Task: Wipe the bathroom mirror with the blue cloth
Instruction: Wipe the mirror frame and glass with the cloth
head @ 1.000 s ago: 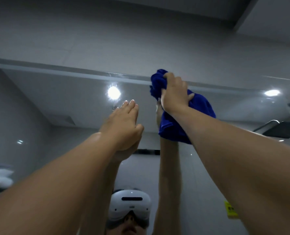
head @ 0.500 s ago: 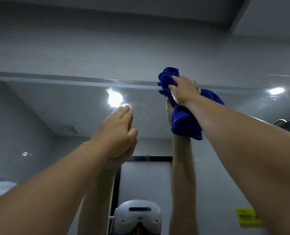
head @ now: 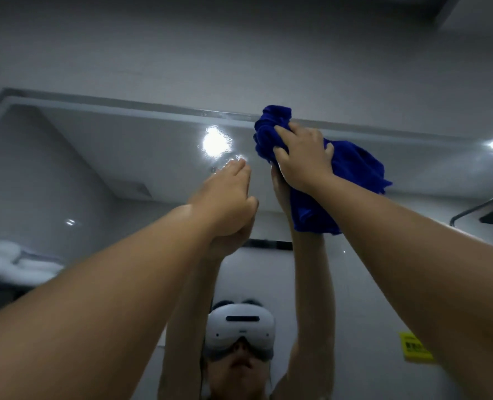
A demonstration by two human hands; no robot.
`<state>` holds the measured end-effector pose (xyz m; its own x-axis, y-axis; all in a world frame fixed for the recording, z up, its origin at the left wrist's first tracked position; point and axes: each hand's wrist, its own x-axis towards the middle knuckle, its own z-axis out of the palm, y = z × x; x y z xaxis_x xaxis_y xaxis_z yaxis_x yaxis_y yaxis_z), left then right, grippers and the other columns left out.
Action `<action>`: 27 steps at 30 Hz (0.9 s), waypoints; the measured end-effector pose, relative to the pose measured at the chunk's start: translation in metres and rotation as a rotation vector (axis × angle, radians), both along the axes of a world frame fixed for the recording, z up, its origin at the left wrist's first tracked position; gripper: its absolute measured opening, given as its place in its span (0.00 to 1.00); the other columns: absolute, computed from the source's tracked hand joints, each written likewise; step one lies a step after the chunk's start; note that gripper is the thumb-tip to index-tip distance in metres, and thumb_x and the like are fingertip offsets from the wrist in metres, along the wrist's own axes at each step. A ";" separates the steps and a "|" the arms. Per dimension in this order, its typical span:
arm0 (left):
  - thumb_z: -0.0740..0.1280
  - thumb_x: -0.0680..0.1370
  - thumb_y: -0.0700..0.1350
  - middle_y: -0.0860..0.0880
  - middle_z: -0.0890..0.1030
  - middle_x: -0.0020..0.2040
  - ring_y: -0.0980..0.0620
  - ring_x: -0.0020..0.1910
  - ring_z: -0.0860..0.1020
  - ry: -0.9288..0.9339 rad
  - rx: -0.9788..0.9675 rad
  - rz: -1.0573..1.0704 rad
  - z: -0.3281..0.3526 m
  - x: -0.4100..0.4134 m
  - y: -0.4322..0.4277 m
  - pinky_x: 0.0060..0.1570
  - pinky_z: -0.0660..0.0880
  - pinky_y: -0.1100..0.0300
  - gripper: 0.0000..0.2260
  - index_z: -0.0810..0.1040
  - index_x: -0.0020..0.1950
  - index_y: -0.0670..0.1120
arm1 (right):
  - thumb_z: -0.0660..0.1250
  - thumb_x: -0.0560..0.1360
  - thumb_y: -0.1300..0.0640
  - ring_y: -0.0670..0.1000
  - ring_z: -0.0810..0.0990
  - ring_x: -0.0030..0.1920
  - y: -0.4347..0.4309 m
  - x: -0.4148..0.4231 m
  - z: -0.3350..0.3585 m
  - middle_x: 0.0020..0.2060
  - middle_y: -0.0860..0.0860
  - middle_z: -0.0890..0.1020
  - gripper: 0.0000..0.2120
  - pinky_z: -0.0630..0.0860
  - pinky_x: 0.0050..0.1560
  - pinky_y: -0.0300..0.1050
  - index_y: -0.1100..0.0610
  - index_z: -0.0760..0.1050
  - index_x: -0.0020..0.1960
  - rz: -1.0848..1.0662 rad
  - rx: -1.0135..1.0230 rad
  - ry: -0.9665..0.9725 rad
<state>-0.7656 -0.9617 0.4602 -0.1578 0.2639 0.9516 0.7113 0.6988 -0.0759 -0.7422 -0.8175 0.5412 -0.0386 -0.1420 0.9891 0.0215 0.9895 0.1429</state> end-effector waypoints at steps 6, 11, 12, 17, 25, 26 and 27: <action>0.58 0.78 0.44 0.47 0.54 0.77 0.51 0.76 0.51 0.092 0.070 0.044 -0.020 -0.013 -0.030 0.71 0.50 0.59 0.27 0.54 0.75 0.42 | 0.54 0.80 0.52 0.54 0.54 0.73 -0.011 0.006 -0.013 0.74 0.48 0.58 0.22 0.47 0.69 0.68 0.46 0.58 0.74 0.025 0.114 -0.140; 0.58 0.77 0.45 0.45 0.51 0.77 0.51 0.76 0.49 0.059 0.122 0.015 -0.035 -0.017 -0.044 0.72 0.49 0.57 0.31 0.48 0.76 0.43 | 0.54 0.80 0.53 0.52 0.51 0.74 -0.036 0.002 -0.076 0.74 0.46 0.58 0.22 0.41 0.70 0.66 0.44 0.59 0.73 0.015 0.398 -0.283; 0.57 0.75 0.48 0.45 0.50 0.77 0.50 0.76 0.49 0.054 0.106 0.020 -0.041 -0.017 -0.046 0.72 0.50 0.57 0.33 0.46 0.76 0.44 | 0.54 0.80 0.53 0.52 0.50 0.74 -0.038 0.002 -0.088 0.75 0.46 0.57 0.22 0.41 0.71 0.65 0.44 0.58 0.73 0.005 0.454 -0.310; 0.53 0.71 0.51 0.46 0.51 0.77 0.49 0.75 0.52 0.069 0.066 0.052 -0.064 -0.025 -0.056 0.72 0.53 0.55 0.35 0.48 0.76 0.46 | 0.54 0.81 0.50 0.54 0.54 0.73 -0.031 0.006 -0.093 0.74 0.46 0.61 0.20 0.49 0.72 0.58 0.46 0.61 0.73 -0.009 0.641 -0.315; 0.50 0.75 0.52 0.45 0.55 0.77 0.48 0.75 0.53 0.130 0.199 0.052 -0.053 -0.027 -0.050 0.73 0.50 0.50 0.29 0.55 0.75 0.45 | 0.55 0.80 0.49 0.54 0.56 0.73 -0.041 -0.013 -0.068 0.72 0.47 0.64 0.20 0.48 0.71 0.60 0.46 0.63 0.72 0.044 0.390 -0.155; 0.50 0.76 0.52 0.45 0.56 0.76 0.48 0.75 0.54 0.134 0.209 0.043 -0.049 -0.026 -0.049 0.73 0.51 0.49 0.28 0.55 0.75 0.46 | 0.56 0.80 0.49 0.54 0.56 0.73 -0.042 -0.012 -0.068 0.72 0.47 0.63 0.20 0.48 0.71 0.60 0.46 0.63 0.72 0.049 0.385 -0.154; 0.50 0.76 0.51 0.45 0.58 0.75 0.47 0.74 0.57 0.143 0.200 0.030 -0.046 -0.025 -0.047 0.72 0.54 0.48 0.27 0.57 0.75 0.47 | 0.56 0.80 0.50 0.54 0.56 0.73 -0.042 -0.012 -0.071 0.73 0.46 0.63 0.20 0.47 0.71 0.61 0.46 0.63 0.72 0.059 0.371 -0.152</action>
<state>-0.7905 -1.0084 0.4144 -0.0227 0.0656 0.9976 0.6816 0.7310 -0.0325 -0.7545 -0.8598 0.4704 -0.1612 -0.4949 0.8538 -0.0830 0.8689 0.4880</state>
